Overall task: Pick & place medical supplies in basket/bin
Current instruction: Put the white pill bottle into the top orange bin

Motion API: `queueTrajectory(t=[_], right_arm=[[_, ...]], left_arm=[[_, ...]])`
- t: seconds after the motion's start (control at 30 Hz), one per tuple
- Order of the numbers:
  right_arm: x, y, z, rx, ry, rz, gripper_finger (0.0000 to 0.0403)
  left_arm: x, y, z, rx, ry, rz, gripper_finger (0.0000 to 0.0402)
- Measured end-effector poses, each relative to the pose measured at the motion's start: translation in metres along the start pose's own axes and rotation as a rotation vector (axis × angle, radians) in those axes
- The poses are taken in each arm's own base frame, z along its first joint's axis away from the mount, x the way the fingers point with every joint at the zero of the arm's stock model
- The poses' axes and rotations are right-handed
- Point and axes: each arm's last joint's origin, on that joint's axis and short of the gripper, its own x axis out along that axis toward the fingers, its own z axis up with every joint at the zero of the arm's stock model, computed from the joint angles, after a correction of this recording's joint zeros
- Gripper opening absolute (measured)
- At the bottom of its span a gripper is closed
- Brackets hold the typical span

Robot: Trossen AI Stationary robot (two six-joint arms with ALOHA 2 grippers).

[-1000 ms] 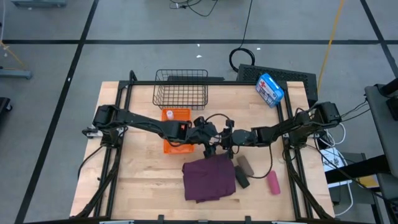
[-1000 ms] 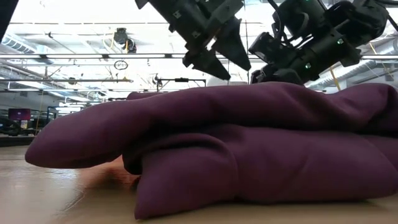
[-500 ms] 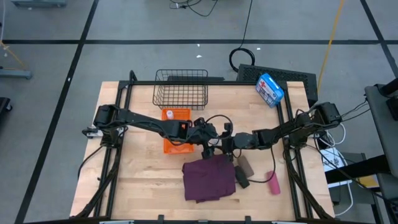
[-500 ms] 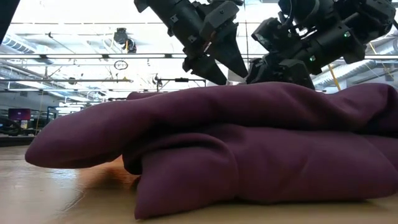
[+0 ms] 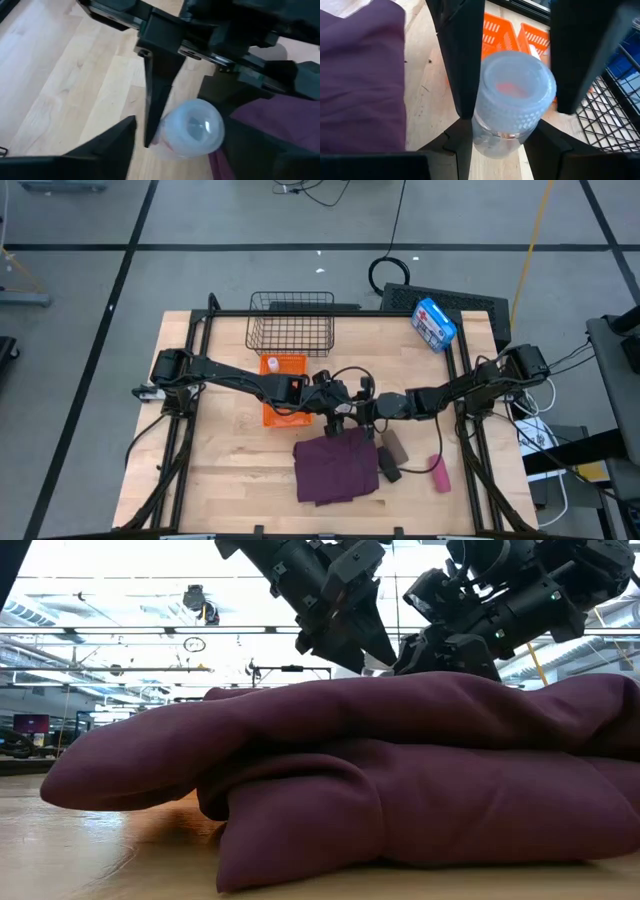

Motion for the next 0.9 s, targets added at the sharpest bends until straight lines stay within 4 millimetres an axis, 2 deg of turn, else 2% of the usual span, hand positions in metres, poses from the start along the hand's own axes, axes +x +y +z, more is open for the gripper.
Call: queueTrajectory(t=[0.13,0.23,0.33,0.47,0.57,0.7,0.77,0.9], right_arm=[[0.0,0.0,0.0,0.005,0.001,-0.003,0.0133],[0.0,0.0,0.0,0.028,0.004,0.001,0.0133],[0.0,0.0,0.0,0.079,0.003,0.001,0.0142],[0.0,-0.001,0.001,0.162,-0.006,-0.006,0.0178],[0.0,-0.002,0.002,0.203,-0.012,-0.01,0.0205],[-0.003,0.001,-0.004,0.217,0.044,0.035,0.023],[-0.007,-0.003,0.001,0.226,0.037,0.021,0.0236],[-0.016,-0.007,0.005,0.227,0.047,0.013,0.024]], left_arm=[[0.0,0.0,0.001,-0.031,-0.005,-0.007,0.0192],[0.001,0.0,0.001,-0.011,-0.015,0.0,0.0158],[0.0,0.0,0.002,-0.01,-0.026,0.014,0.0148],[-0.006,-0.001,0.005,-0.038,-0.058,0.049,0.0144],[-0.026,0.002,0.012,-0.044,-0.08,0.089,0.014],[-0.065,0.014,0.021,-0.046,-0.115,0.202,0.014],[-0.08,0.018,0.017,-0.046,-0.121,0.234,0.014],[-0.102,0.034,-0.011,-0.117,-0.146,0.258,0.014]])
